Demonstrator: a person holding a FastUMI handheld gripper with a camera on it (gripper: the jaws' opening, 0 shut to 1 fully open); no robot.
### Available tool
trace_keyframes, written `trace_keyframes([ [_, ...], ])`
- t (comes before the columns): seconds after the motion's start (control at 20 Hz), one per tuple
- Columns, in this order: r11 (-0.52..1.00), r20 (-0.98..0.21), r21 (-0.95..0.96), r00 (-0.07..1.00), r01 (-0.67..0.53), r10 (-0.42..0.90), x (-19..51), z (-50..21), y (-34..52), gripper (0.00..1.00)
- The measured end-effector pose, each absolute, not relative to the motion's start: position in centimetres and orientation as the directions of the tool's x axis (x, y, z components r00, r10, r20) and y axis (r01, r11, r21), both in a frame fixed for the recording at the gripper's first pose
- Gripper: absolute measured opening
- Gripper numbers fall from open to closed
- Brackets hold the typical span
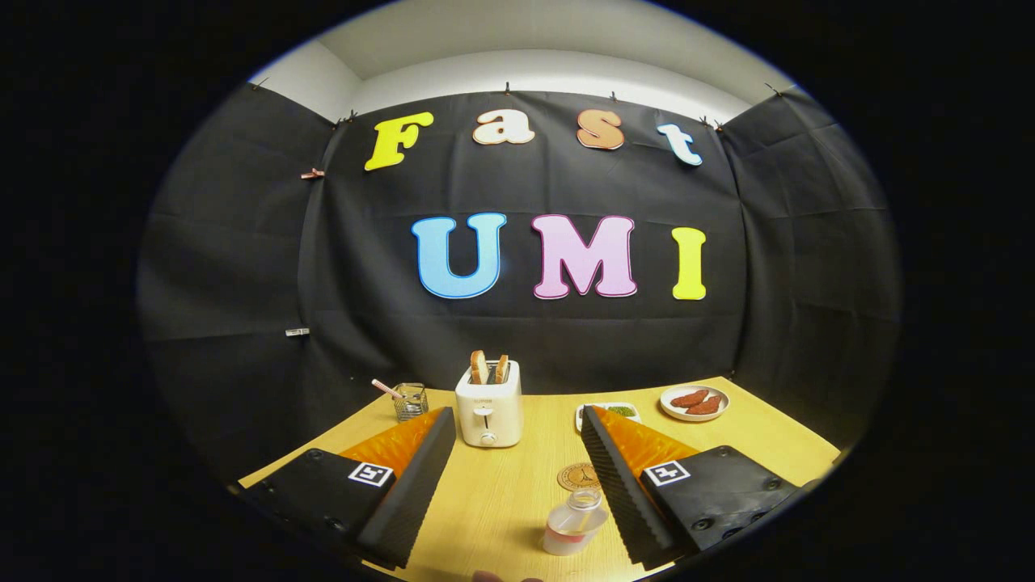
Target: Take the bottle from table, then pour the juice into the cup, finally place the bottle on the coaster
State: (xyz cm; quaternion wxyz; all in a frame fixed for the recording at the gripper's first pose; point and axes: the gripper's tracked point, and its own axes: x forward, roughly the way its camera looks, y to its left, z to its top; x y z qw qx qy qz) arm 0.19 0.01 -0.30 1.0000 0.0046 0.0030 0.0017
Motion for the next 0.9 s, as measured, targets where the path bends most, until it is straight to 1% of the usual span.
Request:
trace_keyframes([
  [0.55, 1.000, -0.008, 0.017, 1.000, 0.005, -0.005, 0.5, -0.6, -0.5, 0.97],
  [0.75, 1.000, 0.020, 0.005, 0.999, 0.029, -0.029, 0.5, -1.1, -1.6, 0.97],
  [0.9, 0.999, 0.048, -0.023, 0.998, 0.038, -0.037, 0.4, -2.9, -2.5, 0.96],
])
